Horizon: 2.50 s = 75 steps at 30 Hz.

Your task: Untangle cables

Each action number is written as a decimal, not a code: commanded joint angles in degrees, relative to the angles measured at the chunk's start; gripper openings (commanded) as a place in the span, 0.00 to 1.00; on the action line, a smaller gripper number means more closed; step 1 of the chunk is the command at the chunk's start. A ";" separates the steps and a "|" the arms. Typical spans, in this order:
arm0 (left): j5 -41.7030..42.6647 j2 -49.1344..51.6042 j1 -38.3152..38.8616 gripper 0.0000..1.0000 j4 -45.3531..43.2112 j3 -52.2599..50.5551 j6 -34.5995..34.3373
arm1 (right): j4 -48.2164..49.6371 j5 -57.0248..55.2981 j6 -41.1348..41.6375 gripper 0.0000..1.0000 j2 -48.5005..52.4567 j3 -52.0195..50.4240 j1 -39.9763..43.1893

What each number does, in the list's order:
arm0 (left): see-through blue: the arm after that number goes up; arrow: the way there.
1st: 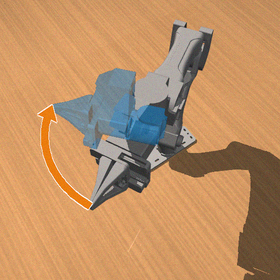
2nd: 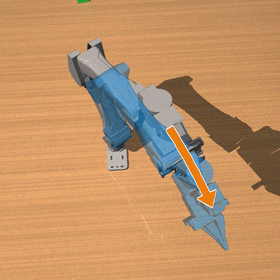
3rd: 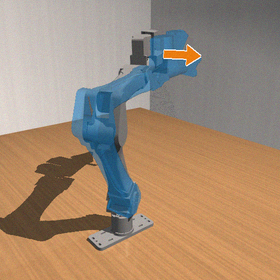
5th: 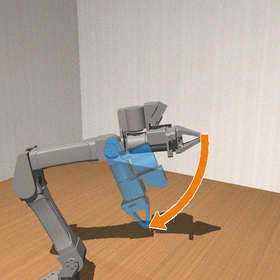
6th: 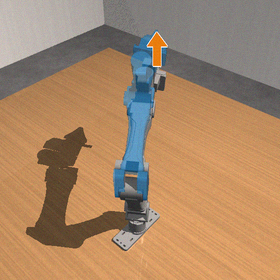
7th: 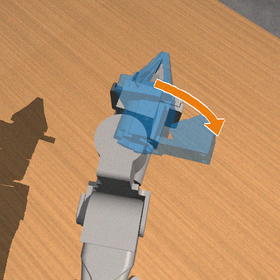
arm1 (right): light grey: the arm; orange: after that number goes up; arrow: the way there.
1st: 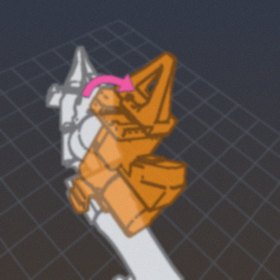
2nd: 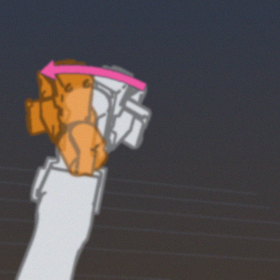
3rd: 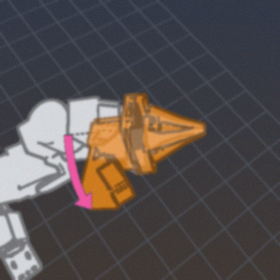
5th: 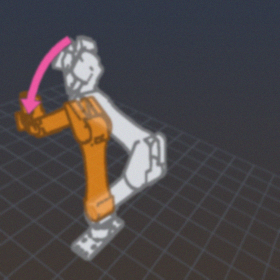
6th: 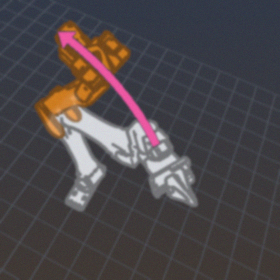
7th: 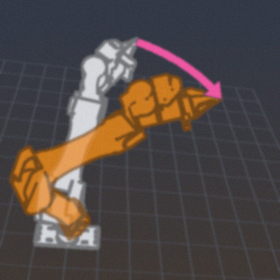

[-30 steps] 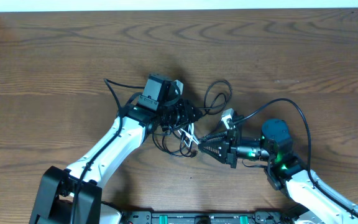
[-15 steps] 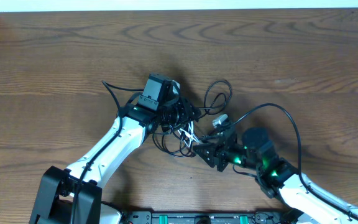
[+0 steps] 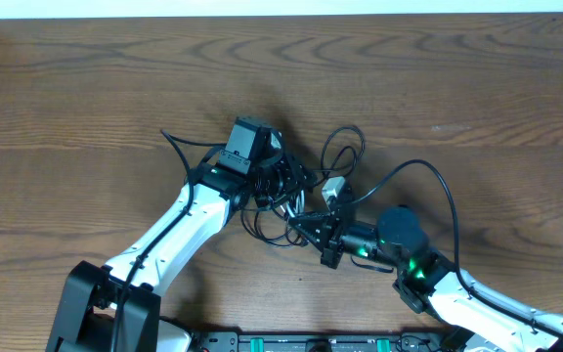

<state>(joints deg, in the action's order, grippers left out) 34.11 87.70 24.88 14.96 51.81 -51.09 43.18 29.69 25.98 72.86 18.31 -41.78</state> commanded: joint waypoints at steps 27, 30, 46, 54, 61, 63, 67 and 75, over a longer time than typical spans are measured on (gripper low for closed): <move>-23.89 0.28 3.43 0.19 1.44 -0.28 -21.24 | 9.99 17.97 -0.74 0.01 -3.61 2.34 -0.87; -30.45 0.28 3.43 0.27 2.19 -0.28 -21.20 | 8.79 18.71 -0.72 0.01 -6.49 2.34 1.68; -43.01 0.28 3.43 0.35 11.15 -0.28 -21.22 | -28.33 -15.78 -1.79 0.01 -11.91 2.34 11.85; -38.64 0.07 3.13 0.08 9.03 -0.26 -16.79 | -37.77 -25.40 4.68 0.03 -11.89 2.34 11.85; -23.74 -3.87 0.94 0.08 2.16 -0.13 8.74 | -44.85 -29.53 8.98 0.11 -11.89 2.34 11.85; -20.28 -5.42 0.59 0.09 2.10 -0.13 14.16 | -44.72 -28.96 9.42 0.16 -11.91 2.34 11.85; -16.26 -7.08 0.52 0.14 2.12 -0.13 20.68 | -41.48 -23.02 9.79 0.24 -12.11 2.34 11.85; -13.31 -7.23 0.52 0.14 0.20 -0.13 20.63 | -27.21 1.36 12.13 0.38 -14.16 2.34 11.04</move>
<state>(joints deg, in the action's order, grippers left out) 17.02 80.88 25.61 16.47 51.77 -32.71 13.80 20.29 35.59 59.68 20.14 -30.30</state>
